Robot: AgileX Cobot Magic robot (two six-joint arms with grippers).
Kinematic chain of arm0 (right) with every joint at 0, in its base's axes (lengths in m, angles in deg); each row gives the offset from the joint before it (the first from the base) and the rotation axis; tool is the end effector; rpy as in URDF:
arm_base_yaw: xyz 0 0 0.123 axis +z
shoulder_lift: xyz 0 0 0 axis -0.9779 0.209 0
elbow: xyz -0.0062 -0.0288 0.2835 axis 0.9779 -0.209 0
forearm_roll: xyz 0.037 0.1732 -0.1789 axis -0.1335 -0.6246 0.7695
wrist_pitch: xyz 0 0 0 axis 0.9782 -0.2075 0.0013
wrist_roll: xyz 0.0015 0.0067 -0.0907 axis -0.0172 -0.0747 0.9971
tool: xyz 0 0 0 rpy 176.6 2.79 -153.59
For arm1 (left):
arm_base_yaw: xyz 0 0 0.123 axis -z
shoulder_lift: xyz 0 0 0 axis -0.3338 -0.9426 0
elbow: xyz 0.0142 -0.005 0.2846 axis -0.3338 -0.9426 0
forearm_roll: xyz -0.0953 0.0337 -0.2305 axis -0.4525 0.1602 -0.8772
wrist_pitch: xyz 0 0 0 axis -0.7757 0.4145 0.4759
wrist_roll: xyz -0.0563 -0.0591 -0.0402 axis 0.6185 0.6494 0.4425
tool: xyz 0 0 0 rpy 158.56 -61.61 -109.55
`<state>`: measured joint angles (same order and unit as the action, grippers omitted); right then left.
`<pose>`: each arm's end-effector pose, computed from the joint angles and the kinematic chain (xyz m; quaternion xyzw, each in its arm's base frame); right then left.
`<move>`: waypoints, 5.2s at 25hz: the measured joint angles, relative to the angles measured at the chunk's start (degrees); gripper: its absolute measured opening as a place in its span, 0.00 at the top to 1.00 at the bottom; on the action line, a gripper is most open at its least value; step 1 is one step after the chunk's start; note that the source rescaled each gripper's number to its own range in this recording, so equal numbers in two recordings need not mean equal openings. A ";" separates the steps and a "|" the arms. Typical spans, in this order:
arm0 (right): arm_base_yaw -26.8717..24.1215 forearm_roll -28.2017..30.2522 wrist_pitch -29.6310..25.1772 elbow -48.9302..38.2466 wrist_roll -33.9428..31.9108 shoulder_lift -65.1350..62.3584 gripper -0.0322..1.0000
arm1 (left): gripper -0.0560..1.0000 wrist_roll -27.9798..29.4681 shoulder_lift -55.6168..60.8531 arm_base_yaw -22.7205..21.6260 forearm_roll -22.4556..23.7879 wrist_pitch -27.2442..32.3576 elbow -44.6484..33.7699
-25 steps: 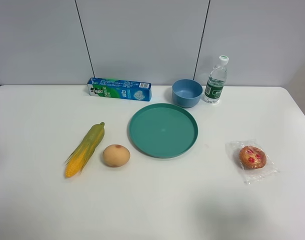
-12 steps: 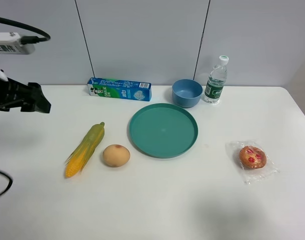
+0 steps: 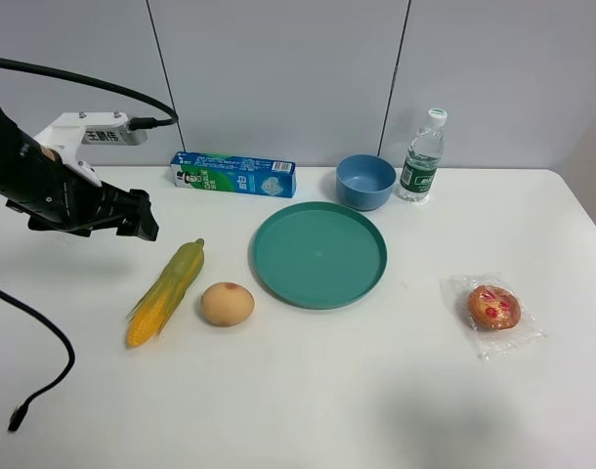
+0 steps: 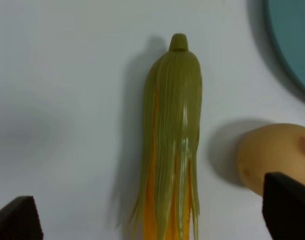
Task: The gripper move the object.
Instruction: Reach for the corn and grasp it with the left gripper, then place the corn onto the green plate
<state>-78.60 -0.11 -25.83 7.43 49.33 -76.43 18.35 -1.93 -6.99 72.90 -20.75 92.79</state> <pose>-0.0051 0.0002 0.2756 0.0214 0.8550 0.0069 0.5182 0.2896 -0.0731 0.2290 0.0722 0.9673 -0.0824 0.2285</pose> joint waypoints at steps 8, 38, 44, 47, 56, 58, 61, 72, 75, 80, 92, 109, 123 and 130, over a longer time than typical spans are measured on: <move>0.00 0.00 0.00 0.00 0.00 0.00 0.00 | 0.21 -0.86 -7.23 1.14 -0.01 -2.98 0.00; 0.00 0.00 0.00 0.00 0.00 0.00 0.00 | 0.80 -0.91 -23.18 3.89 -0.07 -18.88 0.07; 0.00 0.00 0.00 0.00 0.00 0.00 0.00 | 0.95 -1.09 -23.18 3.89 -0.01 -19.31 0.07; 0.00 0.00 0.00 0.00 0.00 0.00 0.00 | 0.95 -1.09 -22.62 3.89 -0.01 -18.86 0.07; 0.00 0.00 0.00 0.00 0.00 0.00 0.00 | 0.95 -1.21 -8.44 3.94 0.04 -13.55 0.07; 0.00 0.00 0.00 0.00 0.00 0.00 0.00 | 0.95 -1.26 -5.50 3.94 0.04 -12.25 0.07; 0.00 0.00 0.00 0.00 0.00 0.00 0.00 | 0.95 -1.32 -1.83 4.60 0.15 -10.04 0.07; 0.00 0.00 0.00 0.00 0.00 0.00 0.00 | 0.95 -1.32 0.28 15.07 0.15 -7.74 8.63; 0.00 0.00 0.00 0.00 0.00 0.00 0.00 | 0.95 -1.32 -2.17 17.83 0.10 -7.74 14.34; 0.00 0.00 0.00 0.00 0.00 0.00 0.00 | 0.95 -1.32 -9.51 21.40 0.10 -7.60 24.53; 0.00 0.00 0.00 0.00 0.00 0.00 0.00 | 0.95 -1.32 -28.06 25.37 -0.19 -5.05 40.43; 0.00 0.00 0.00 0.00 0.00 0.00 0.00 | 0.95 -6.93 -41.48 27.80 -1.61 -5.36 42.90; 0.00 0.00 0.00 0.00 0.00 0.00 0.00 | 0.13 -6.77 -42.13 27.80 -1.24 -10.47 43.31; 0.00 0.00 0.00 0.00 0.00 0.00 0.00 | 0.01 -6.04 -39.64 27.80 0.33 -6.99 43.31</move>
<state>-78.60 -0.11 -25.83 7.43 49.33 -76.43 12.31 -41.58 20.81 73.23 -27.75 136.10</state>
